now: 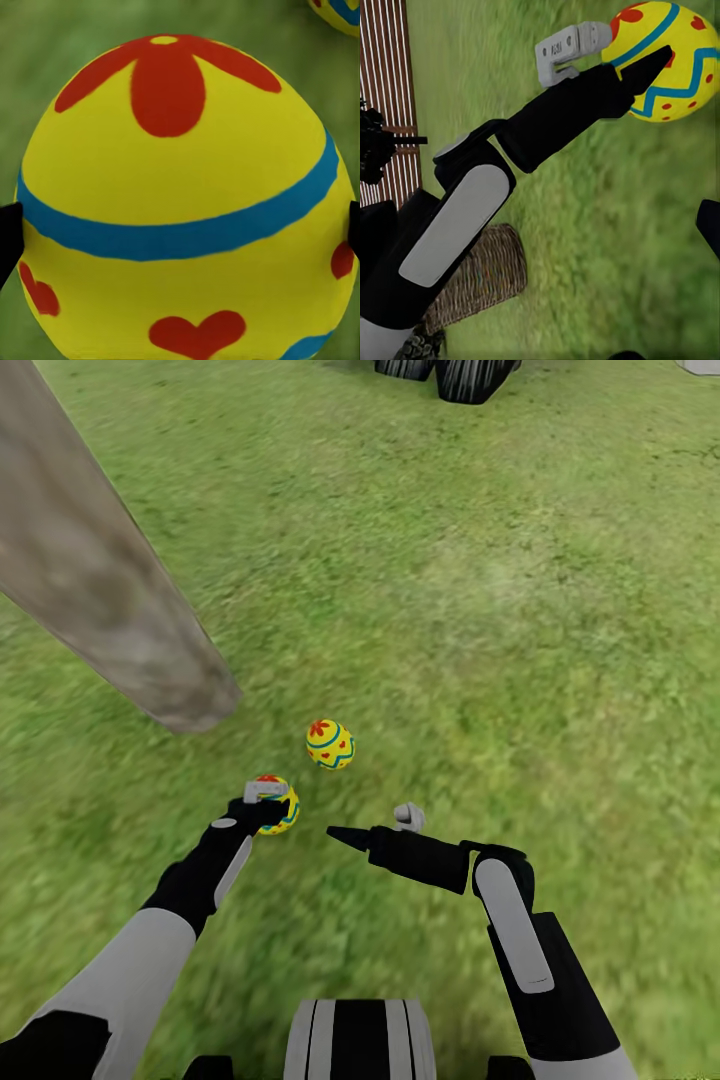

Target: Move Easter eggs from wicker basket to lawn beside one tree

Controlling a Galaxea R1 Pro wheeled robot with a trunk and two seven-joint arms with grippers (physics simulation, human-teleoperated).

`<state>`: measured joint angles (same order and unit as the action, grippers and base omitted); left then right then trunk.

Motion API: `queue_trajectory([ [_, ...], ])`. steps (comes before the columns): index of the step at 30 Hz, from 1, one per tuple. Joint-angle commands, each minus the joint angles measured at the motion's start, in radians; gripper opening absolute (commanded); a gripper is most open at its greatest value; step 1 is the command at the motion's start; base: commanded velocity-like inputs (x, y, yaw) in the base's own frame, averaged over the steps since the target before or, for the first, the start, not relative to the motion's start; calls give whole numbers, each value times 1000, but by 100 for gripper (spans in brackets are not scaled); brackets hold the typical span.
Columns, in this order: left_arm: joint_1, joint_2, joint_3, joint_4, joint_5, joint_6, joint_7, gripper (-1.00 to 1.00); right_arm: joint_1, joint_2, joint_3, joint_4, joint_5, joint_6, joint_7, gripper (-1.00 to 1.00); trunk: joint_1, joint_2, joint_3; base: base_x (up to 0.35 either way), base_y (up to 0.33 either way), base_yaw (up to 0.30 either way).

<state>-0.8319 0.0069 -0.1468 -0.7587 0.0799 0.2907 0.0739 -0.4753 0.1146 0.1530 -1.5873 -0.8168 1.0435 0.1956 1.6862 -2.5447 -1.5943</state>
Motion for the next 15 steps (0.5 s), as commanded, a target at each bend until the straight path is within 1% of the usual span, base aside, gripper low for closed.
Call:
queue_trajectory([
  [1,0,1,-5,22,14,4,7,-100,0,0,-1,0,10,4,10,100,1,0,-5,0,0,0],
  [2,0,1,-5,22,14,4,7,-100,0,0,-1,0,10,4,10,100,1,-1,-8,0,0,0],
  [8,0,1,-5,22,14,1,7,-100,0,0,-1,0,10,4,10,100,1,-1,-8,0,0,0],
  [9,0,1,-5,22,14,1,7,100,0,0,-1,0,10,4,10,100,1,-1,-8,0,0,0],
  [15,0,1,-5,22,14,1,7,100,0,0,-1,0,10,4,10,100,1,-1,-8,0,0,0],
])
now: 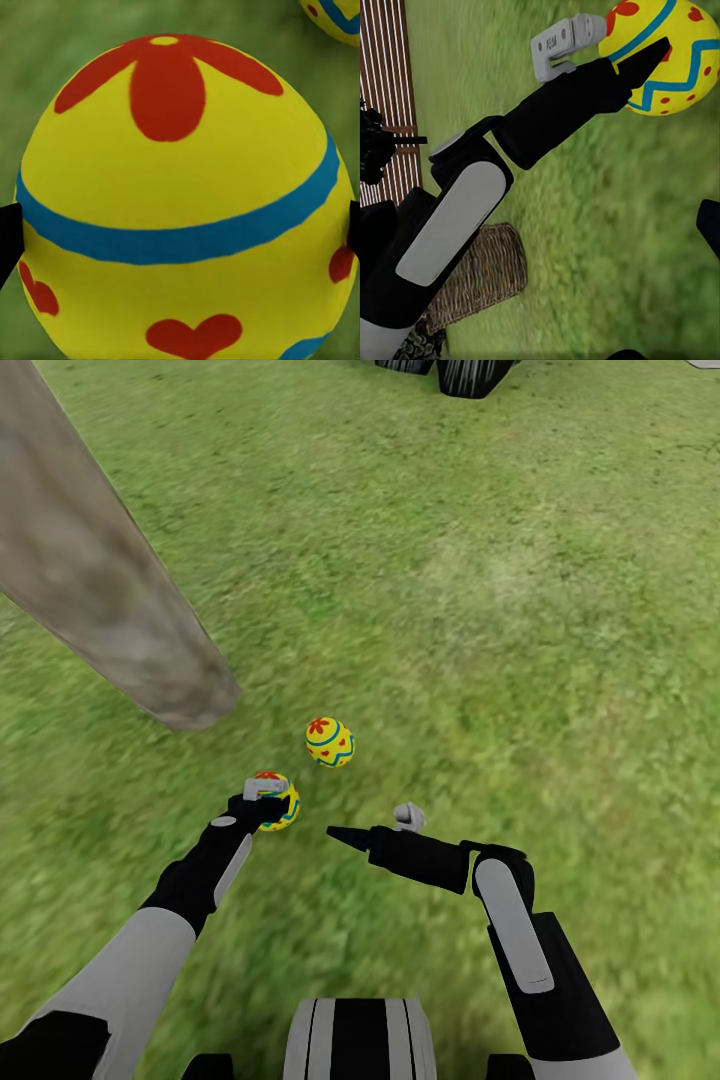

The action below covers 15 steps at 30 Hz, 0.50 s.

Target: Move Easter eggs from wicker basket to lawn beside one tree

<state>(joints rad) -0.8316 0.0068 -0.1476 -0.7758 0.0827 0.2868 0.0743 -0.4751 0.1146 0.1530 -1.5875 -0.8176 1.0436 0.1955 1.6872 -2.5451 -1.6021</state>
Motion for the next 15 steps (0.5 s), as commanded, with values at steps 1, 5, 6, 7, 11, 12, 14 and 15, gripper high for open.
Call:
queue_trajectory([
  [1,0,1,-4,39,11,5,7,100,0,0,-1,0,11,4,10,100,0,0,-1,0,0,0],
  [5,0,1,-4,39,11,6,7,100,0,0,-1,0,11,4,10,100,0,0,-1,0,0,0],
  [6,0,1,-4,39,11,6,7,100,0,0,-1,0,11,4,10,100,0,0,-1,0,0,0],
  [7,0,1,-4,39,11,6,7,100,0,0,-1,0,11,4,10,100,0,0,-1,0,0,0],
  [11,0,1,-4,40,11,7,6,100,0,0,-1,0,11,4,10,100,-2,1,15,0,0,0],
  [12,0,1,-4,41,11,7,6,100,0,0,-1,0,11,4,10,100,-2,1,19,0,0,0],
  [14,0,1,-4,41,11,7,6,100,0,0,-1,0,11,4,10,100,-3,2,26,0,0,0],
  [15,0,1,-4,42,11,7,6,100,0,0,-1,0,11,4,10,100,-4,2,30,0,0,0],
])
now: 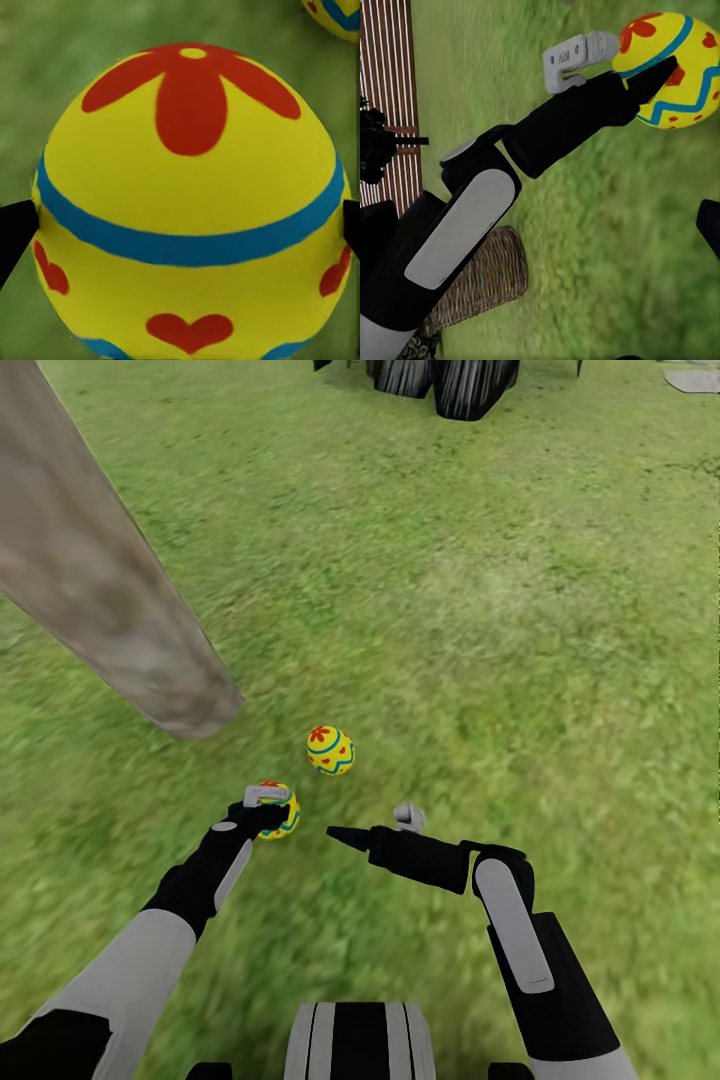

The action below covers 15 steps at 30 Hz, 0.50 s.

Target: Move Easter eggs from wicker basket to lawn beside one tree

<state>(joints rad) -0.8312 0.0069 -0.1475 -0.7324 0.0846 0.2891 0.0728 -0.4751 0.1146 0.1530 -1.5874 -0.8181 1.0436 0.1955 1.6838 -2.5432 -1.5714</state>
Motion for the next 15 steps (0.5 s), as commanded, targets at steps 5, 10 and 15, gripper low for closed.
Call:
queue_trajectory([
  [5,0,1,-4,1,9,5,8,100,0,0,-1,0,11,4,10,100,-2,1,19,0,0,0],
  [10,0,1,-4,2,9,5,7,100,0,0,-1,0,11,4,10,100,-5,2,38,0,0,0],
  [15,0,1,-4,5,9,9,6,100,0,0,-1,0,11,4,10,100,-7,3,58,0,0,0],
])
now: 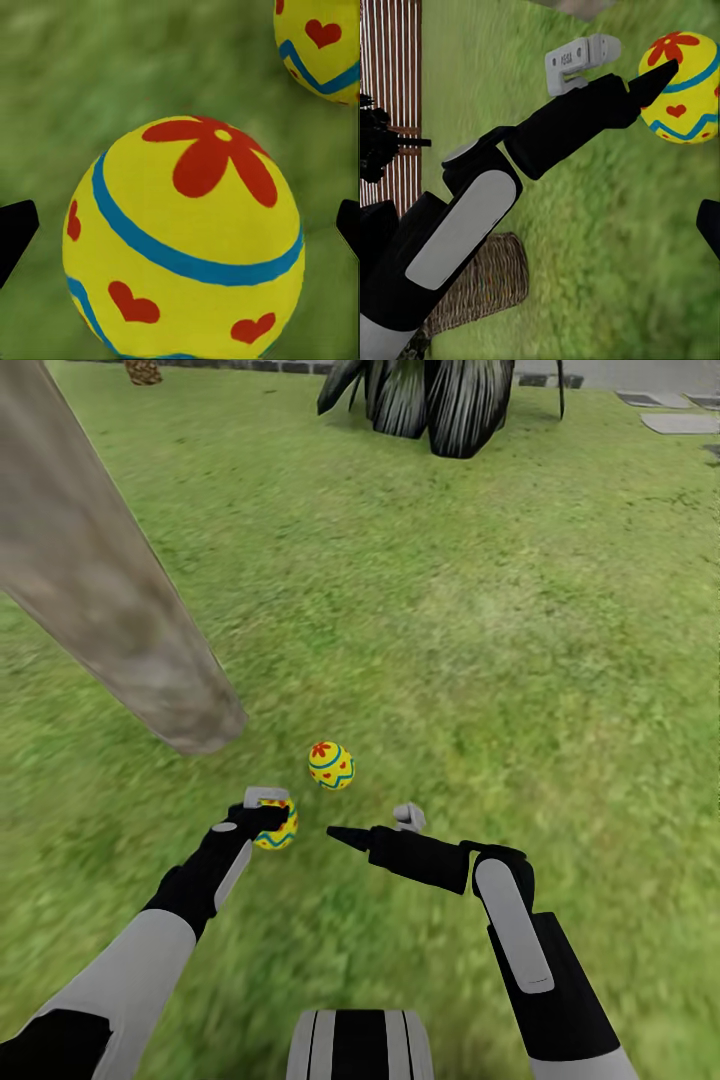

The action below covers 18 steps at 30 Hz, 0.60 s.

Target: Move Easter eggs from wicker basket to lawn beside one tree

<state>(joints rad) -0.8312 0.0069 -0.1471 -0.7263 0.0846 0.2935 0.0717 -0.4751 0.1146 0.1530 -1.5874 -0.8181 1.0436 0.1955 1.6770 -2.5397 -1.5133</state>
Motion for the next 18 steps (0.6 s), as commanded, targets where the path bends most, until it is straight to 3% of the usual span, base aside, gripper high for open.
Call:
queue_trajectory([
  [1,0,1,-4,-1,9,8,7,100,-1,0,-1,0,11,4,10,100,-1,0,3,0,0,0],
  [18,0,1,-14,-2,5,60,-6,100,0,0,-1,0,11,4,10,100,-8,4,69,0,0,0],
])
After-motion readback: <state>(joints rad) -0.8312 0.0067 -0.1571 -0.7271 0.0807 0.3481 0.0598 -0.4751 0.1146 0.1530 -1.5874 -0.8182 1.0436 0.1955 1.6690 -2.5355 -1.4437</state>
